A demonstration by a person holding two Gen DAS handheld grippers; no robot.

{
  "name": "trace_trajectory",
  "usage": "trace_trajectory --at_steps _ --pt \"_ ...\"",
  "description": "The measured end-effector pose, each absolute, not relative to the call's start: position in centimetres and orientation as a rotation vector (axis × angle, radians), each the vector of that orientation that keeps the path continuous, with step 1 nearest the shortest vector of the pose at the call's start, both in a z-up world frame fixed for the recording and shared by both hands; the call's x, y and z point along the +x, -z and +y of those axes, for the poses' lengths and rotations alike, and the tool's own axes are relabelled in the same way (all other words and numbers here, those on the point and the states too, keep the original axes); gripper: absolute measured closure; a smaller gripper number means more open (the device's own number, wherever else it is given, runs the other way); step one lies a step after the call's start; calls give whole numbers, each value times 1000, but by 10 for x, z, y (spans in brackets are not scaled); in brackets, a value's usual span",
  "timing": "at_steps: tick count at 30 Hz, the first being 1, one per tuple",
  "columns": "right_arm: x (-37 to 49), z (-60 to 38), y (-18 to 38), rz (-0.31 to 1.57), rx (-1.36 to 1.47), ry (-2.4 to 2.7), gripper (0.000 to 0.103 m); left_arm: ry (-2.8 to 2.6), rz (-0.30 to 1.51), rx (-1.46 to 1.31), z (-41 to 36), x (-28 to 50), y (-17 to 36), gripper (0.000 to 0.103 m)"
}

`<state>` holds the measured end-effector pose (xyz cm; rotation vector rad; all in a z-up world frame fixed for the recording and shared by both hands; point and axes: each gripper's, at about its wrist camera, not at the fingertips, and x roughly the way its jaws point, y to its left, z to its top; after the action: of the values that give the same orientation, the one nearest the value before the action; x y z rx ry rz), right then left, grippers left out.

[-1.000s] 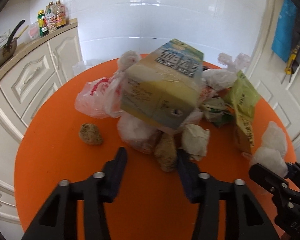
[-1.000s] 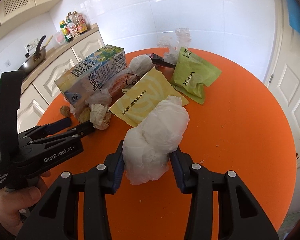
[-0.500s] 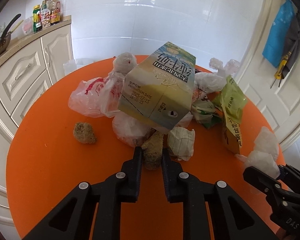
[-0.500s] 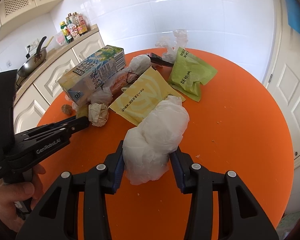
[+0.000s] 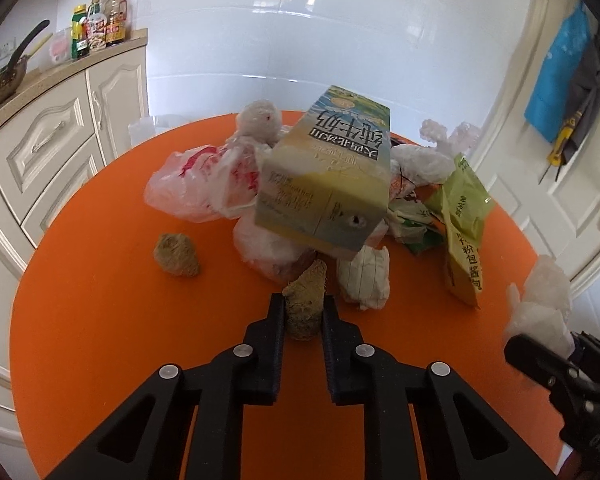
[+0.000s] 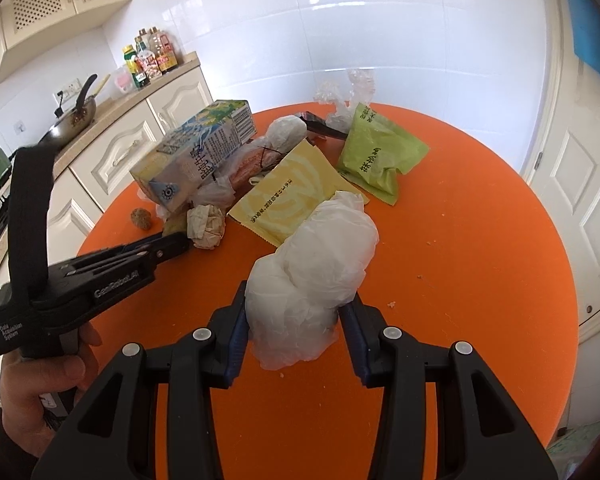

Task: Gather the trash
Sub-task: 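Grasp the small brown lump with the left gripper, then carry both items over the blue bucket and open both grippers to drop them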

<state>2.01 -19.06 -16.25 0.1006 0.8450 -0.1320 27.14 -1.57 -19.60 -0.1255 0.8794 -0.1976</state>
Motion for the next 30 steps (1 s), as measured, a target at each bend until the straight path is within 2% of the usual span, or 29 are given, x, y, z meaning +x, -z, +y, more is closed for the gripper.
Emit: trace_trajectory --at_steps 9,14,23,27,30 --pt "0 -194 146 784 122 103 60 184 803 -95 -16 214 171 90" --pt "-18 -207 128 726 148 94 60 250 730 -65 -38 184 136 90" --pt "-80 -280 81 599 174 242 60 479 645 -14 -128 178 86 90" --pt "-123 -338 71 577 185 394 60 636 679 12 -190 188 84 90" --pt "-153 -383 80 599 215 508 60 769 769 43 -238 200 100 90"
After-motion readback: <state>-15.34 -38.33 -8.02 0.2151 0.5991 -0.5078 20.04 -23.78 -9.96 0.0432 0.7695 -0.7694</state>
